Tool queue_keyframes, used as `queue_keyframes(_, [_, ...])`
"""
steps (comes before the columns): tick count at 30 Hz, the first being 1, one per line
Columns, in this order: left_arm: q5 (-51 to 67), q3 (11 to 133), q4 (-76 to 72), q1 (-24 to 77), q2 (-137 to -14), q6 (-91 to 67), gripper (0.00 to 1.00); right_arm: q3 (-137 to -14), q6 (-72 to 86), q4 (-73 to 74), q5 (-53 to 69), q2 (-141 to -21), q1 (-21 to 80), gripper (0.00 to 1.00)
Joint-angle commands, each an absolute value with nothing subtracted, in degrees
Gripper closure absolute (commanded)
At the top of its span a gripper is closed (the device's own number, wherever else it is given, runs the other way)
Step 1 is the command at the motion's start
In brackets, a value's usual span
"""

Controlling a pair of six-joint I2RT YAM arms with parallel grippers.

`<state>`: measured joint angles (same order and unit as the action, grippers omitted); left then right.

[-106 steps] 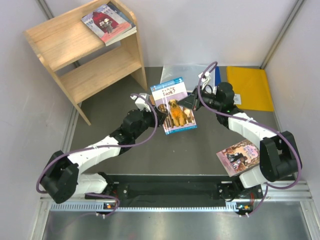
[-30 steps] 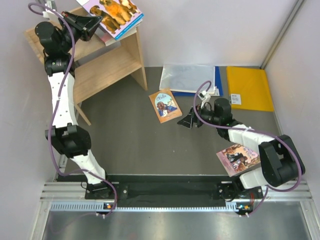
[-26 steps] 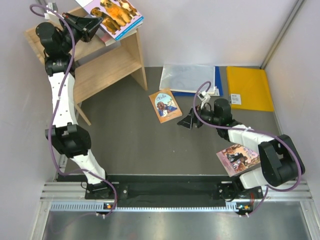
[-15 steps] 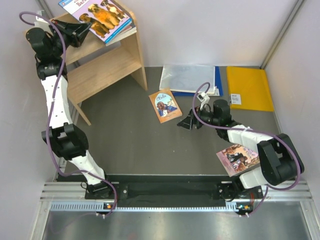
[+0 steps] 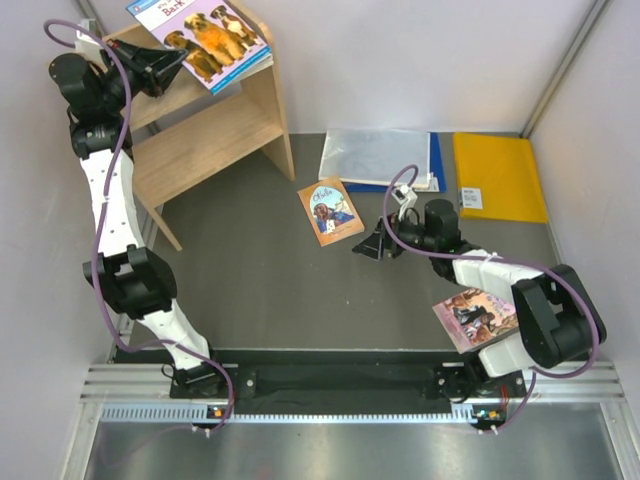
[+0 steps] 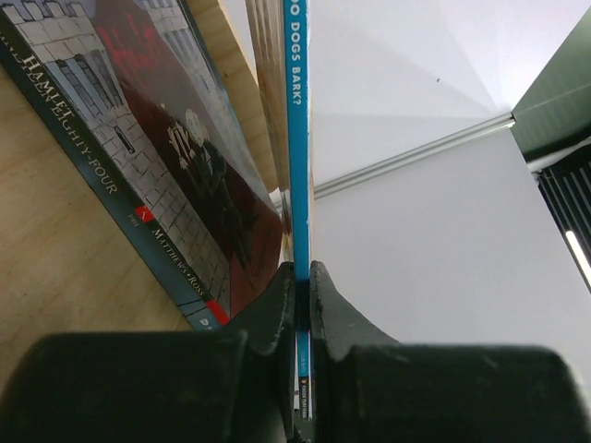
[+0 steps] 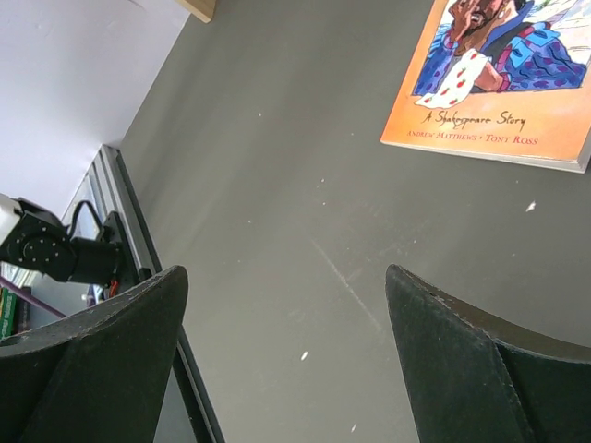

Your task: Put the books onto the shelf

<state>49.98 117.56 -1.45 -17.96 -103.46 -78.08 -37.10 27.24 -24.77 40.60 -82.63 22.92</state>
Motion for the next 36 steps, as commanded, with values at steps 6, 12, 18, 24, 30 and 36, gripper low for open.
queue_keyframes(6, [49.48, 120.76, -2.81, -18.46, -104.50, -77.60, 0.59, -36.39, 27.60, -28.30, 40.69, -82.62, 24.17, 0.13])
queue_keyframes(12, [50.27, 122.69, -2.90, -18.46, -106.43, -78.84, 0.40, -35.86, 28.21, -29.35, 40.69, -82.70, 24.34, 0.13])
queue_keyframes(18, [50.89, 126.47, 2.89, -18.37, -107.75, -75.07, 0.27, -36.12, 28.74, -30.32, 40.69, -83.32, 24.87, 0.13])
queue_keyframes(24, [50.45, 126.04, 9.39, -18.02, -107.05, -69.18, 0.23, -36.74, 29.18, -30.67, 40.69, -83.94, 25.75, 0.13])
queue_keyframes(30, [47.64, 126.56, 18.35, -16.88, -106.35, -60.74, 0.19, -36.83, 29.71, -31.29, 40.78, -84.20, 26.28, 0.13])
queue_keyframes(36, [41.06, 128.85, 28.64, -15.47, -106.17, -50.63, 0.08, -36.74, 29.62, -31.11, 40.78, -83.85, 26.37, 0.13])
